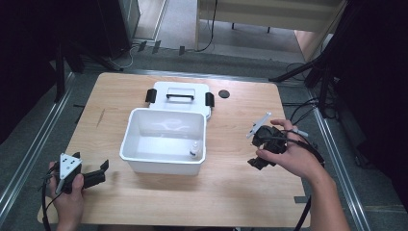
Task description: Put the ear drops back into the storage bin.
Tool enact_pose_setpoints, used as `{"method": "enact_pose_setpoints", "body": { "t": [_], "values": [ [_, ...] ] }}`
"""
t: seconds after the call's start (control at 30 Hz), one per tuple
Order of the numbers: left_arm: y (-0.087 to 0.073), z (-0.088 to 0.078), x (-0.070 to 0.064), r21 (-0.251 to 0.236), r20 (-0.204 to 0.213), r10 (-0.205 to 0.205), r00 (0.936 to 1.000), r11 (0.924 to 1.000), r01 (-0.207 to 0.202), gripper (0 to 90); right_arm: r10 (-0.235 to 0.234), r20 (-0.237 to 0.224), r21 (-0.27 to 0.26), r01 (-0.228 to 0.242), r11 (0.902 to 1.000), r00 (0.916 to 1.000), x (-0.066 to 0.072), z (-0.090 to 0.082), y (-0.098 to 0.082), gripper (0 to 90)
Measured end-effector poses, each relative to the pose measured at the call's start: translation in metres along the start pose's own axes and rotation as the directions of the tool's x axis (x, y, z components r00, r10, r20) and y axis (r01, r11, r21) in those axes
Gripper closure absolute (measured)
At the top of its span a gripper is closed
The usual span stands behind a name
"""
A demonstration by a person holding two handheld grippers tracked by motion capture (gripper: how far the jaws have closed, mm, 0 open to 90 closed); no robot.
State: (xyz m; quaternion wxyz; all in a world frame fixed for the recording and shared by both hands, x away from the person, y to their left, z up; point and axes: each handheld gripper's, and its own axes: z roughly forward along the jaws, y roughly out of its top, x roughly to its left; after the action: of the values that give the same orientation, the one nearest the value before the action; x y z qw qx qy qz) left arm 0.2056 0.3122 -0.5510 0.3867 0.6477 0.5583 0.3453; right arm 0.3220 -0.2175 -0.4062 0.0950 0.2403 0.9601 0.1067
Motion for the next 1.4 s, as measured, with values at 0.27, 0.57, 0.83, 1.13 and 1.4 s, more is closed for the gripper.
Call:
{"method": "enact_pose_setpoints", "body": {
  "t": [0.27,0.57,0.83,1.13,1.4],
  "values": [
    [0.000,0.000,0.000,0.002,0.000,0.005,1.0000,1.0000,-0.005,1.4,0.058,-0.013,-0.012,-0.058,0.9982,0.9982,0.002,0.016,-0.036,13.3],
    [0.000,0.000,-0.001,0.002,-0.002,0.005,1.0000,1.0000,-0.005,1.4,0.119,-0.024,-0.052,-0.121,0.9913,0.9926,0.007,0.031,-0.068,13.3],
    [0.000,0.000,-0.001,0.002,-0.003,0.009,1.0000,1.0000,-0.009,1.4,0.206,-0.028,-0.197,-0.207,0.9583,0.9782,0.014,0.048,-0.097,15.3],
    [0.000,0.000,-0.001,0.002,-0.007,0.010,0.9999,0.9999,-0.010,1.4,0.391,-0.041,-0.500,-0.358,0.7889,0.9195,0.021,0.068,-0.140,18.9],
    [0.000,0.000,-0.002,0.003,-0.011,0.018,0.9998,0.9998,-0.018,1.4,0.539,-0.063,-0.651,-0.444,0.6163,0.8403,0.028,0.083,-0.178,17.7]
  ]
}}
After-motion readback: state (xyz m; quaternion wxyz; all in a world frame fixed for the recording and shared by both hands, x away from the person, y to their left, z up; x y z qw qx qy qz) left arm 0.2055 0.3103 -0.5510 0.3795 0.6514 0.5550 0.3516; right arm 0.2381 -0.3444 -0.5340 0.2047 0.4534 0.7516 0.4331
